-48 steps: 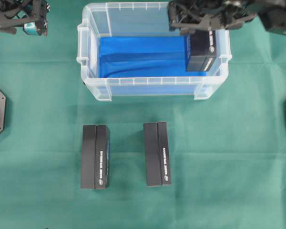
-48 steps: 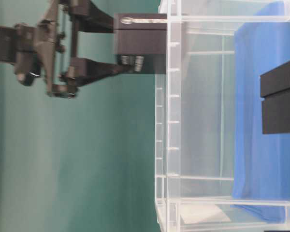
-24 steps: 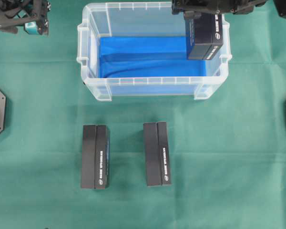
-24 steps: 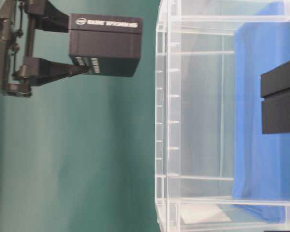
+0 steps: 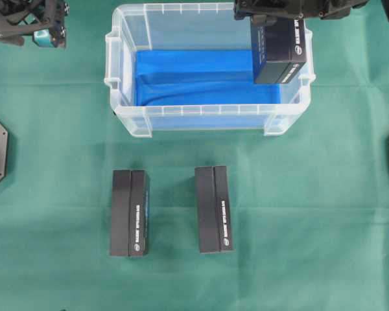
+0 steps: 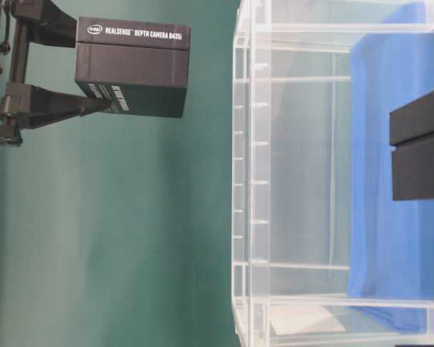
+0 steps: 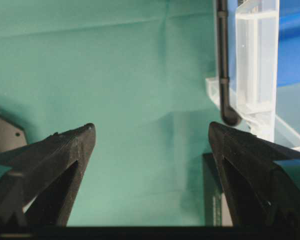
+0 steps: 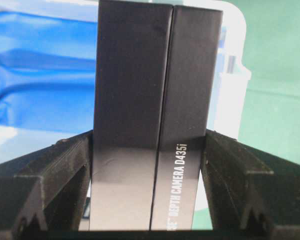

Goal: Take out the box from the case.
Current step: 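Lift the gripped black boxes up out of the bin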

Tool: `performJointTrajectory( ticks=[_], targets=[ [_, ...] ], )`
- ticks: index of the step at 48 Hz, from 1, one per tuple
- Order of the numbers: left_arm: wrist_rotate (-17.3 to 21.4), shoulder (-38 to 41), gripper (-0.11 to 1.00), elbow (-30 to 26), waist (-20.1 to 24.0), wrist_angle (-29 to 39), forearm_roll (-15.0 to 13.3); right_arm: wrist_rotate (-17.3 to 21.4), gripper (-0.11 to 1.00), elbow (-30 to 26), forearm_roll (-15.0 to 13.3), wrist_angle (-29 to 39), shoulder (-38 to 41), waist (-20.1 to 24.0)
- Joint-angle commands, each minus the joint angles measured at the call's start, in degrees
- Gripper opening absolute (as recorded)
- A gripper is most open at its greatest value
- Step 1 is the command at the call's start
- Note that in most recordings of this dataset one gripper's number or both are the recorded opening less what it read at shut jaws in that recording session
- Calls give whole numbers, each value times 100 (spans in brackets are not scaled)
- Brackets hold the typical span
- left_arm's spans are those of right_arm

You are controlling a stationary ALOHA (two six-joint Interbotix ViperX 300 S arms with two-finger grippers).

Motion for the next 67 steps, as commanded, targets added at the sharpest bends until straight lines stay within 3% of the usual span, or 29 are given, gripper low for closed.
performJointTrajectory(
  ticks=[1,67],
  targets=[
    [-9,-62,93,-70,-18,-18,0,0,67,-158,-44,0,-193,9],
    [9,-62,93,-70,-18,-9,0,-26,67,-149,-272,26,-158,105]
  ],
)
